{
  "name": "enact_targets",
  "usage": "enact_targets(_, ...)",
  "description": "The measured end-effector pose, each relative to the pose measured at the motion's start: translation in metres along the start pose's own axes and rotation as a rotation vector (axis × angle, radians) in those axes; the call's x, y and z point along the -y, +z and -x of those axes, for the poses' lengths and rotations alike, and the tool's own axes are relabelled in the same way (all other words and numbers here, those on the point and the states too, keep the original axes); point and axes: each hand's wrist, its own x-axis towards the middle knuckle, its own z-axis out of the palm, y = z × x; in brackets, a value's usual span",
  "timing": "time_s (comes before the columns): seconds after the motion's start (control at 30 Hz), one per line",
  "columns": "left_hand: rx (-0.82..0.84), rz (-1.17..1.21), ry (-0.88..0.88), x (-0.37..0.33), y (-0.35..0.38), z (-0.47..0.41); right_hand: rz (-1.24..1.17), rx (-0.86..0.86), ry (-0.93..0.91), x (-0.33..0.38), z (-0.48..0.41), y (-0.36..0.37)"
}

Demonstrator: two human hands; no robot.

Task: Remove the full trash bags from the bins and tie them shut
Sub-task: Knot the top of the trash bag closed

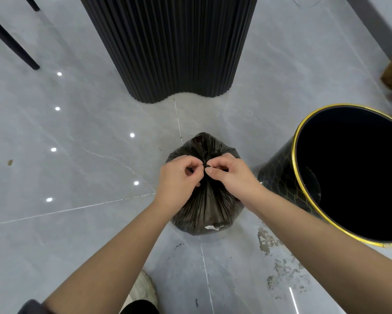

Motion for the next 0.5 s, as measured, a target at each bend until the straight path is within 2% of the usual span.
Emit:
enact_targets(0.13, 0.057, -0.004, -0.010, 0.000, -0.001, -0.004, -0.233, 0.088, 0.156, 0.000, 0.003, -0.005)
enact_targets(0.37, 0.001, -0.280, 0.193, -0.004, 0.003, 0.002, -0.424, -0.077, 0.292, 0.004, 0.007, -0.005)
enact_targets(0.43, 0.004, -0.246, 0.153, -0.007, 0.002, 0.001, -0.443, -0.094, 0.283, 0.002, 0.006, -0.005)
enact_targets(0.5, 0.008, -0.144, 0.042, -0.011, 0.004, 0.001, -0.453, -0.096, 0.245, 0.001, 0.006, -0.005)
